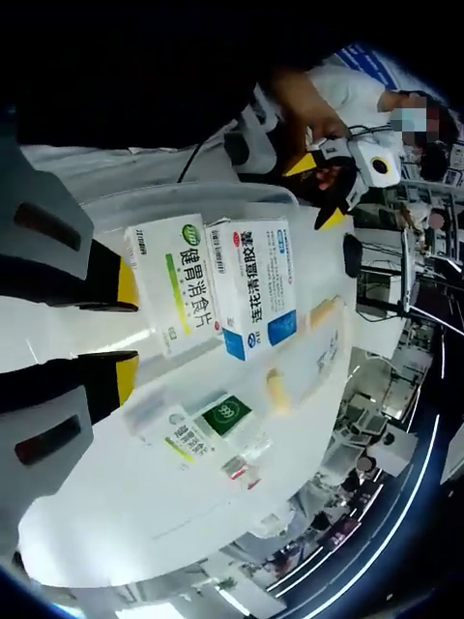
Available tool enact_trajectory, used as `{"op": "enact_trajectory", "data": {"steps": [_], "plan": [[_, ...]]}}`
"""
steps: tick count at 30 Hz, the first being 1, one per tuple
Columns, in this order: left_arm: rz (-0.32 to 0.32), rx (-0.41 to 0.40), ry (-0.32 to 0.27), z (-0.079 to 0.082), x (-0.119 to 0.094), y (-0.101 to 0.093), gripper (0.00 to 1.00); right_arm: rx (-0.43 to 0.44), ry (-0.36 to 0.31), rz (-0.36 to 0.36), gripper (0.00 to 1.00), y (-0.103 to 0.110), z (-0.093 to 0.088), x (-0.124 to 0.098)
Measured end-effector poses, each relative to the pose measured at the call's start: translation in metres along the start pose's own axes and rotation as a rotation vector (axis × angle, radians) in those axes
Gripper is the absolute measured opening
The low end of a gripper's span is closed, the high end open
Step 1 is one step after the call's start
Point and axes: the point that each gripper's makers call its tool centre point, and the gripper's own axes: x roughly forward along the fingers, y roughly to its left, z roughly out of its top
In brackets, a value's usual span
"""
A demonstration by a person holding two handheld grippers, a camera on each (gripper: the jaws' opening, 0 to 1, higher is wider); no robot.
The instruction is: Arrange the small medicine boxes into an aligned row inside the storage area until every box is upright, visible, and separated from the surrounding clutter.
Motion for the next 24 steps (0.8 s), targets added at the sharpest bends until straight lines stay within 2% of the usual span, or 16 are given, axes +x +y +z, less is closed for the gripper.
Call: {"op": "enact_trajectory", "data": {"steps": [8, 13, 24], "plan": [[-0.001, 0.000, -0.002, 0.000, -0.001, 0.000, 0.50, 0.038, -0.014, -0.022, 0.17, -0.022, 0.014, -0.014], [0.008, 0.007, -0.017, 0.002, -0.003, 0.002, 0.50, 0.130, -0.004, -0.019, 0.18, -0.043, 0.017, -0.016], [0.001, 0.026, -0.041, 0.009, -0.001, -0.001, 0.50, 0.147, 0.037, -0.025, 0.20, -0.067, 0.020, -0.009]]}}
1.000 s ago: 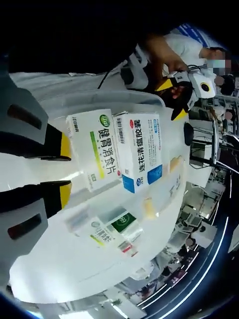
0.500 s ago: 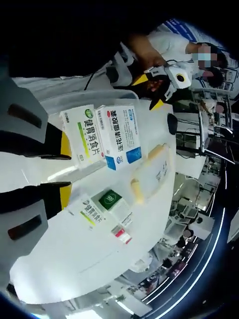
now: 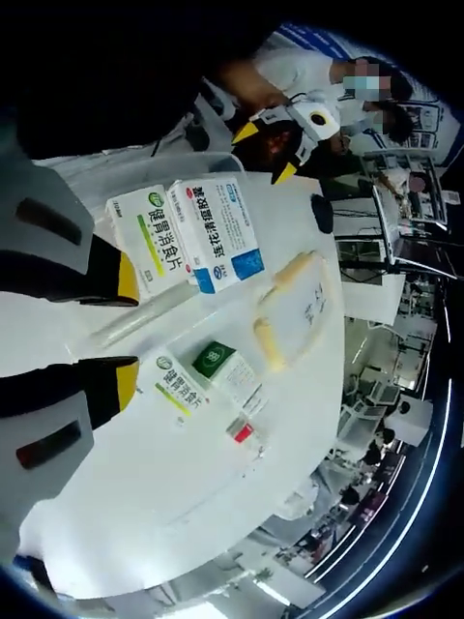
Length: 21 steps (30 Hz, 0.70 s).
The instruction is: Arrange the small medicine boxes into an aligned row inside the storage area until every box is upright, visible, and separated from the surrounding clutter.
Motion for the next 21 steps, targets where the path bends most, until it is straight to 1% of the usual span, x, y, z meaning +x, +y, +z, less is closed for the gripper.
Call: {"op": "enact_trajectory", "data": {"steps": [1, 3, 9, 12, 15, 19, 21], "plan": [[-0.001, -0.009, -0.018, 0.003, -0.001, 0.000, 0.50, 0.005, 0.006, -0.001, 0.20, -0.002, 0.000, 0.001], [-0.003, -0.014, -0.023, 0.004, -0.001, 0.000, 0.50, 0.012, 0.012, -0.003, 0.20, -0.004, 0.001, 0.004], [-0.014, -0.001, -0.008, 0.001, 0.001, -0.003, 0.50, 0.021, 0.026, -0.004, 0.22, -0.010, 0.007, 0.011], [-0.014, 0.002, -0.006, 0.000, 0.001, -0.003, 0.50, 0.030, 0.058, -0.013, 0.22, -0.017, 0.005, 0.017], [-0.007, -0.005, -0.010, -0.001, 0.000, -0.001, 0.50, 0.044, 0.074, -0.023, 0.23, -0.024, 0.005, 0.022], [0.000, -0.012, -0.004, -0.004, -0.001, 0.001, 0.49, 0.076, 0.114, -0.031, 0.28, -0.032, 0.002, 0.028], [0.003, -0.009, -0.003, -0.003, -0.001, 0.002, 0.49, 0.092, 0.121, -0.044, 0.28, -0.038, 0.002, 0.031]]}}
